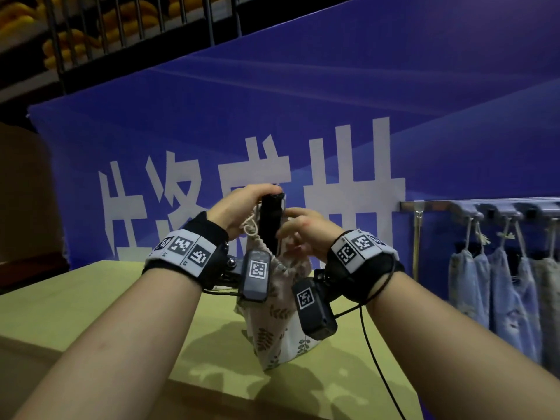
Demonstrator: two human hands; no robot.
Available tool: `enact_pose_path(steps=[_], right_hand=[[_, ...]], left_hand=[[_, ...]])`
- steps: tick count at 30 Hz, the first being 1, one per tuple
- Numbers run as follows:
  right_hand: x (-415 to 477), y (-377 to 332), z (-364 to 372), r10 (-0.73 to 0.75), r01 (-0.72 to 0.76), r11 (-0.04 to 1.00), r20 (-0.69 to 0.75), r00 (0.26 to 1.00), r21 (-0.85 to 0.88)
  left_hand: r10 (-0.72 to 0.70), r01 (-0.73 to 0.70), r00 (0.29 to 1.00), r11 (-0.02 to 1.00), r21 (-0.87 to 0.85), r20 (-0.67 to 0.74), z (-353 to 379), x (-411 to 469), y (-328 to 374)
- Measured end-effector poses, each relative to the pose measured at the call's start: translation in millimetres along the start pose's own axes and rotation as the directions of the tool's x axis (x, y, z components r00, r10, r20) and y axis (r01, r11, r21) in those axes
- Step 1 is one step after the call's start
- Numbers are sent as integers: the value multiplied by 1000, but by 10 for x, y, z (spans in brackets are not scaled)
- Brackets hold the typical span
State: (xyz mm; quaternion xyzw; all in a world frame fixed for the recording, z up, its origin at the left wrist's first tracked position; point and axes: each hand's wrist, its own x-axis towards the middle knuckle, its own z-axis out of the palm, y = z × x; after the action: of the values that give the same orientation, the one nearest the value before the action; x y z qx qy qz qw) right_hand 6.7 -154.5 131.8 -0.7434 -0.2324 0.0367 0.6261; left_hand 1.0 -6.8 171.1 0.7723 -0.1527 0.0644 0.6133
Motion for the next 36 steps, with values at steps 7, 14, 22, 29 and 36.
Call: enact_pose_path(steps=[7, 14, 22, 29, 36], right_hand=[[5, 218, -156, -32, -9, 884, -81, 996, -468], [141, 438, -223, -60, -79, 899, -300, 952, -431], [208, 482, -259, -26, -192, 811, -360, 932, -553], [162, 441, -287, 135, -249, 887, -298, 945, -390], [149, 52, -91, 113, -69, 959, -150, 982, 273]], left_hand=[[-62, 62, 998, 998, 20, 1, -144, 39, -44], [-88, 90, 995, 995, 35, -37, -72, 41, -15], [-97, 100, 993, 994, 50, -61, -55, 67, -7], [-116, 126, 987, 989, 77, -114, 10, 68, 27], [-10, 53, 968, 985, 166, -249, 30, 59, 49]])
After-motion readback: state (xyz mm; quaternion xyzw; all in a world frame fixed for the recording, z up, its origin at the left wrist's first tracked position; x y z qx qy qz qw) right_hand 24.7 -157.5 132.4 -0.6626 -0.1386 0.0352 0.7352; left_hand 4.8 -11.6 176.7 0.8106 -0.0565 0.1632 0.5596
